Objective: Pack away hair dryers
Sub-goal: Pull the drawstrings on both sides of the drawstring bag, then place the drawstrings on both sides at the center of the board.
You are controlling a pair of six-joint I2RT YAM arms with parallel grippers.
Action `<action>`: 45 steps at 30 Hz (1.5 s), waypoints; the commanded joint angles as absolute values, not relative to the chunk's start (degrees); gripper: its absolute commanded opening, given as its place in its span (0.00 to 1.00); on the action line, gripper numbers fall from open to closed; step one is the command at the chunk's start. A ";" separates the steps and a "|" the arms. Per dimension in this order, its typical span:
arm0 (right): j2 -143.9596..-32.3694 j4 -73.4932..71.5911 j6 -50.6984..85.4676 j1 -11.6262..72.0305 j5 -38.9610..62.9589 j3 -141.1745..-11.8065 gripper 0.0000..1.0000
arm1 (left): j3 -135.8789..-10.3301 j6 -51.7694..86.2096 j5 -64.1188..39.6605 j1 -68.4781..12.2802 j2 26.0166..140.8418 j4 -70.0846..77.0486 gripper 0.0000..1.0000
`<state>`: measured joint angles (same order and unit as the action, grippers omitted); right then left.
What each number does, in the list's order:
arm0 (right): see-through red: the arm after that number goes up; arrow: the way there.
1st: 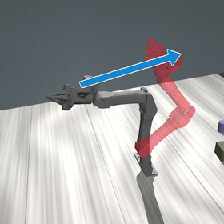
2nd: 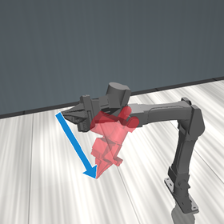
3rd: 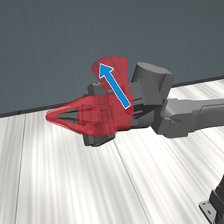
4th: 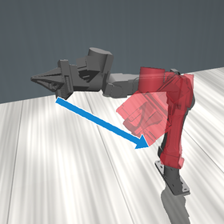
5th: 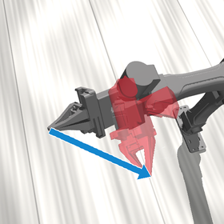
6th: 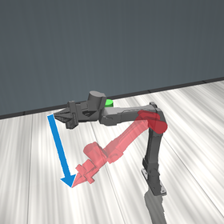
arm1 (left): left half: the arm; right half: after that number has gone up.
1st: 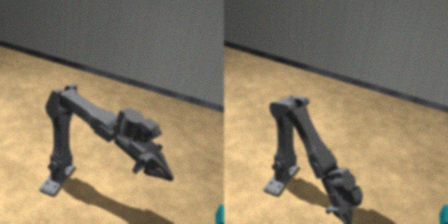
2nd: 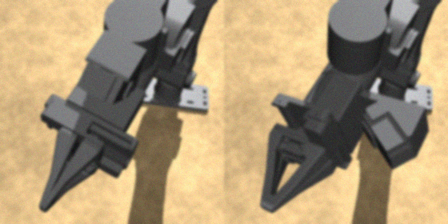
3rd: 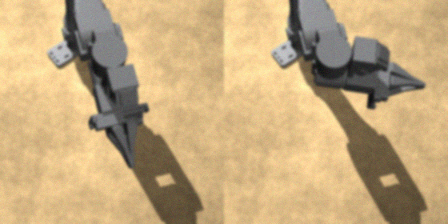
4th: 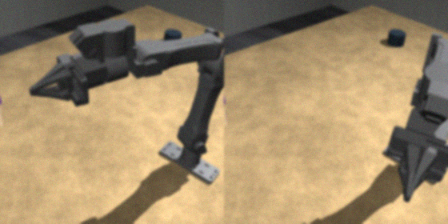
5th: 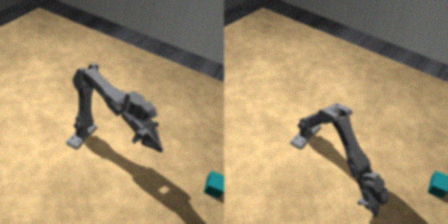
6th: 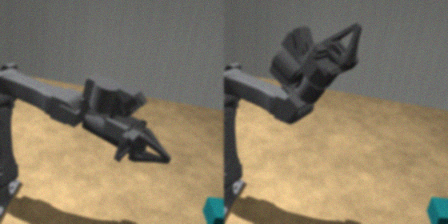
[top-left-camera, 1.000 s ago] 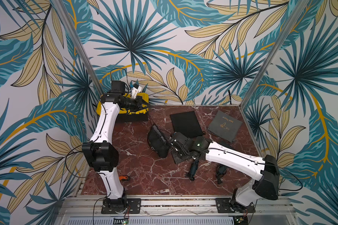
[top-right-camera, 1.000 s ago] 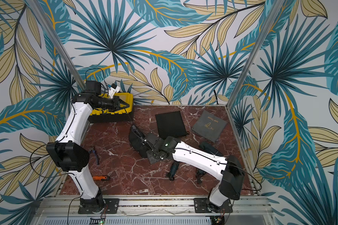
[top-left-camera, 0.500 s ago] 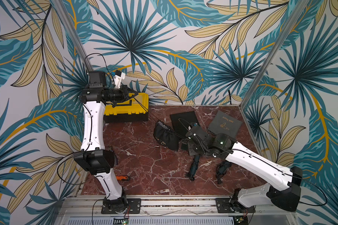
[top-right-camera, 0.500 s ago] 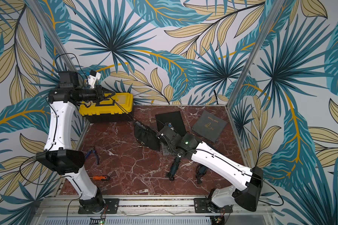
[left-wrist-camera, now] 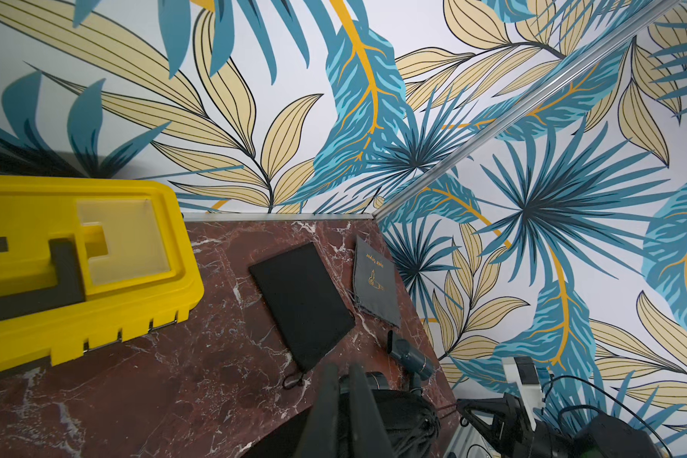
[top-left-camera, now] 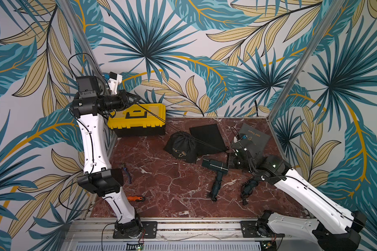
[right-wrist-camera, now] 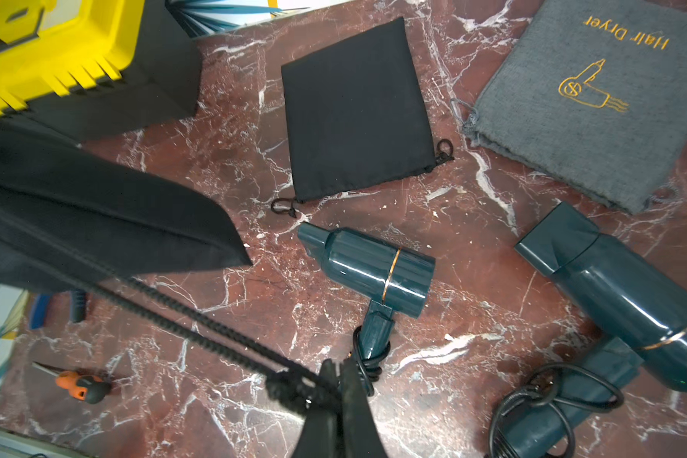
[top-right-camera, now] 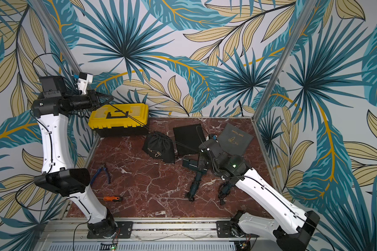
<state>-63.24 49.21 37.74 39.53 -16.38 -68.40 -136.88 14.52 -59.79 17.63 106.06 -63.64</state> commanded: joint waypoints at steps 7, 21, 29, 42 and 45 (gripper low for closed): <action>-58.14 58.46 39.12 33.18 -16.98 -61.20 0.00 | -139.57 12.65 -56.62 23.73 105.62 -58.37 0.00; -59.35 51.73 36.48 32.08 -7.67 -60.73 0.00 | -139.30 12.13 -57.50 23.73 105.44 -58.27 0.00; -74.21 43.76 32.59 35.74 -0.48 -71.28 0.00 | -142.57 10.68 -58.14 21.44 105.91 -58.28 0.00; -93.16 39.84 28.39 42.08 3.76 -88.49 0.00 | -140.77 5.59 -55.64 14.34 103.57 -58.36 0.00; -95.66 38.87 28.30 43.42 5.97 -90.10 0.00 | -134.58 1.56 -57.42 13.34 99.97 -58.28 0.00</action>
<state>-94.08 39.27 29.52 42.17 3.86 -88.73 -138.02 5.98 -55.70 13.98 104.44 -60.16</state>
